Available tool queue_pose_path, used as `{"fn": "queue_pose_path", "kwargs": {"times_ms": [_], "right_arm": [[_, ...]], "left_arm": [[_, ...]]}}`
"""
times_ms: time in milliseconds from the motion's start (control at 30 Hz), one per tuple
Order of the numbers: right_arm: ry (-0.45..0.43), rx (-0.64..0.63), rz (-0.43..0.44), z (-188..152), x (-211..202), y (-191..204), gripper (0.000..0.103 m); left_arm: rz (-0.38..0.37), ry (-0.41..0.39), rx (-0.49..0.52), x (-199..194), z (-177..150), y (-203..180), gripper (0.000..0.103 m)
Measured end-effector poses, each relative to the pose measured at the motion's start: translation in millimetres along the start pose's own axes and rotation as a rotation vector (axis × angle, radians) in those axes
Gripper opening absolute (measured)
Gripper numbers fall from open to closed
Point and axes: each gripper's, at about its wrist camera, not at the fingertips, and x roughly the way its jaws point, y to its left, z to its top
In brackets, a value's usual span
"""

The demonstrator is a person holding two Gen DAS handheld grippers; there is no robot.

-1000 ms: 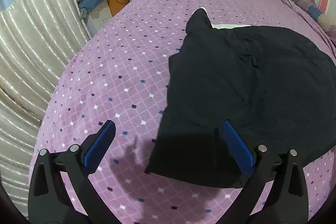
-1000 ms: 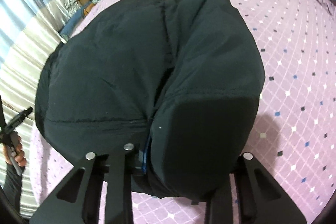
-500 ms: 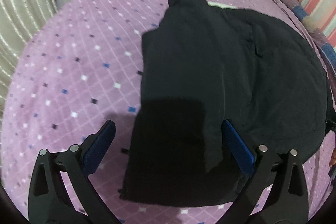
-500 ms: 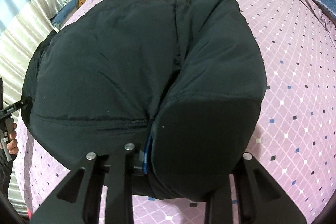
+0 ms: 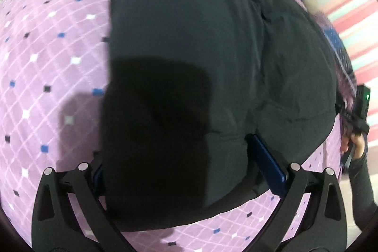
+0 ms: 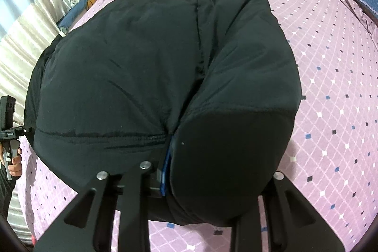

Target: Fold large clothes

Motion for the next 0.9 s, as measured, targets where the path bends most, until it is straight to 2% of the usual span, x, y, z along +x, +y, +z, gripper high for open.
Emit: {"fn": "queue_pose_path", "kwargs": {"times_ms": [100,300,567,800,900], "right_arm": [[0.001,0.000,0.000,0,0,0,0.029],[0.005,0.001,0.001,1,1,0,0.029],[0.027,0.010,-0.012,4,2,2,0.028],[0.019,0.015,-0.008,4,-2,3,0.027],[0.009,0.013,0.002,5,-7,1,0.024]], "left_arm": [[0.010,0.025,0.019,4,10,-10,0.099],[0.071,0.027,0.042,-4,21,-30,0.076],[0.304,0.023,0.107,-12,29,-77,0.052],[0.405,0.022,0.112,-12,33,-106,0.042],[0.425,0.020,0.108,-14,36,-114,0.038]]}}
